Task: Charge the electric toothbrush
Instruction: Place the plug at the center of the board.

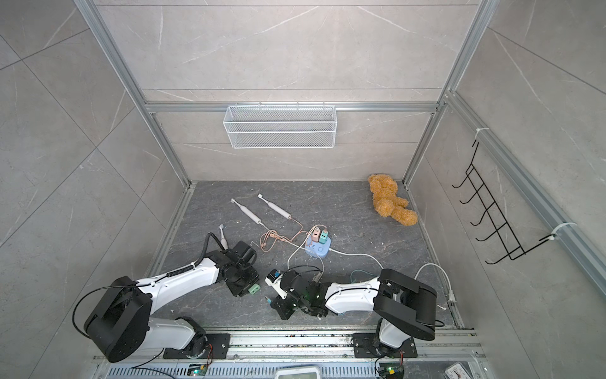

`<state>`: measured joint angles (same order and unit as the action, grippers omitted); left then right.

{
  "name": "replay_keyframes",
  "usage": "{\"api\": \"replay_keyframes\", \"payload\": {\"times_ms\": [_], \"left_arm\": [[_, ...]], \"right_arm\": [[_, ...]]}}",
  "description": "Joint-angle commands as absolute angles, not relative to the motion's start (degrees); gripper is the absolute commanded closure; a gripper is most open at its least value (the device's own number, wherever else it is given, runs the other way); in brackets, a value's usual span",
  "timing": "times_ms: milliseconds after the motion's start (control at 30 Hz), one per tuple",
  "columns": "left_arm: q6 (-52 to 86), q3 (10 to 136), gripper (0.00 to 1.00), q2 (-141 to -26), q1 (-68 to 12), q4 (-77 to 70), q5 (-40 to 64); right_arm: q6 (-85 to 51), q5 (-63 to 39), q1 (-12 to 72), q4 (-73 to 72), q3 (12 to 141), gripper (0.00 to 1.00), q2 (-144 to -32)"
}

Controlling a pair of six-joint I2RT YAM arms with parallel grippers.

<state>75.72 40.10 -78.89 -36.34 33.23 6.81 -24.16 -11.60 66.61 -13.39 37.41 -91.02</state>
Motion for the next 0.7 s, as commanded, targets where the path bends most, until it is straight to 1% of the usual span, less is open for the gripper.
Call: {"api": "replay_keyframes", "payload": {"times_ms": [0, 67, 100, 200, 267, 300, 367, 433, 533, 667], "left_arm": [[76.34, 40.17, 1.0, -80.45, -36.32, 32.61, 9.31], [75.67, 40.64, 0.98, -81.43, -36.3, 33.65, 9.12], [75.45, 40.85, 0.93, -81.76, -36.3, 34.18, 9.28], [74.09, 41.57, 0.71, -82.91, -36.35, 35.88, 9.15], [73.23, 41.84, 0.51, -83.44, -36.37, 36.73, 9.82], [72.62, 42.27, 0.43, -83.63, -36.32, 37.6, 9.71], [71.4, 43.63, 0.36, -83.77, -36.27, 39.94, 9.83], [70.85, 44.44, 0.33, -83.4, -36.18, 41.28, 9.71], [69.84, 45.73, 0.25, -82.79, -34.97, 42.91, 9.86], [67.9, 46.02, 0.25, -81.86, -30.05, 43.63, 11.99]], "right_arm": [[-22.58, -9.83, 66.63, -10.92, 39.26, 1.0, -92.99], [-22.68, -9.8, 66.97, -11.16, 39.46, 1.0, -93.07], [-22.63, -9.8, 67.13, -10.98, 39.52, 1.0, -93.05], [-21.82, -9.41, 67.59, -9.4, 39.9, 1.0, -92.75], [-21.11, -8.99, 67.93, -8.2, 40.31, 1.0, -92.39], [-20.8, -8.65, 68.15, -7.68, 40.51, 1.0, -92.21], [-20.16, -7.95, 68.43, -6.33, 40.94, 1.0, -91.86], [-19.69, -7.43, 68.66, -5.67, 41.22, 1.0, -91.57], [-19.6, -7.17, 68.86, -5.7, 41.11, 1.0, -91.15], [-19.51, -5.59, 69.26, -5.43, 41.22, 1.0, -91.12]]}}
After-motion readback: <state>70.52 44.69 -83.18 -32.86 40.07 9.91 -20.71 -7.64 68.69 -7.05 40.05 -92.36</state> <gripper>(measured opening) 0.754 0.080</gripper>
